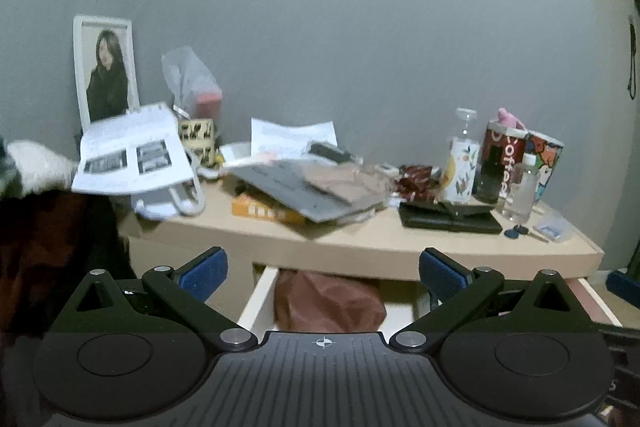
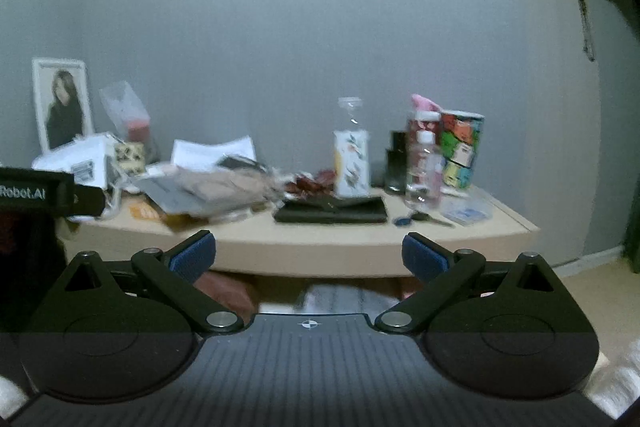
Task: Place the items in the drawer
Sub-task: 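Release the drawer handle and raise the right tool, then grasp the clear plastic bag of beige items with the left tool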
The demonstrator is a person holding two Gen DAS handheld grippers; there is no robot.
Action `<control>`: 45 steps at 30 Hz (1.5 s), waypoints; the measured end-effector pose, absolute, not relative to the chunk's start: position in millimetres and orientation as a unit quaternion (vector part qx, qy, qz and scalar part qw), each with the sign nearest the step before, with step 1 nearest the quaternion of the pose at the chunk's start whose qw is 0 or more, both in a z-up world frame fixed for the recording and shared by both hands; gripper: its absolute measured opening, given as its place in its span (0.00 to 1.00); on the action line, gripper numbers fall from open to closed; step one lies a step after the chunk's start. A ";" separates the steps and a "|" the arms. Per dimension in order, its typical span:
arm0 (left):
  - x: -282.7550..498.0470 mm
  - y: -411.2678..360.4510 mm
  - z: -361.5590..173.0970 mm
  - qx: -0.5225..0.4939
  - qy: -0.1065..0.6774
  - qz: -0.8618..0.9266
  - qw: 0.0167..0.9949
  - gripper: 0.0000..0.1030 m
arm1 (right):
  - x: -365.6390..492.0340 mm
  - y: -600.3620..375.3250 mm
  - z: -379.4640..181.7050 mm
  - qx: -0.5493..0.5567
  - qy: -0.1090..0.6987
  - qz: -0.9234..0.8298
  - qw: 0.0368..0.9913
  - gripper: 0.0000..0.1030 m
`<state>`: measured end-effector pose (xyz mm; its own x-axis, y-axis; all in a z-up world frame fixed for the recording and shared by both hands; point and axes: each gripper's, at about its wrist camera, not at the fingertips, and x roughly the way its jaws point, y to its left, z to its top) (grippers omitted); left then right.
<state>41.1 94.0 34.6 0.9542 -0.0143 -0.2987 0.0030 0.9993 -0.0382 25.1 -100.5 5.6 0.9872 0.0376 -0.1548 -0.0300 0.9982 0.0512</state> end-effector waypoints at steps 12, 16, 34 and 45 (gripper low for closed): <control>83.1 63.7 55.7 0.075 0.159 -0.014 0.984 1.00 | 84.2 -128.0 35.6 0.005 0.020 0.074 0.997 1.00; 105.6 45.2 59.0 0.143 0.168 -0.034 0.975 1.00 | 93.4 -132.8 35.0 -0.006 0.015 0.089 0.996 1.00; 259.5 27.1 56.4 0.163 0.308 -0.077 0.934 1.00 | 112.7 -160.2 5.0 0.023 0.053 0.059 0.997 1.00; 311.8 105.7 43.6 -0.209 0.364 -0.076 0.905 1.00 | 119.1 -169.1 1.4 0.049 0.070 0.056 0.995 1.00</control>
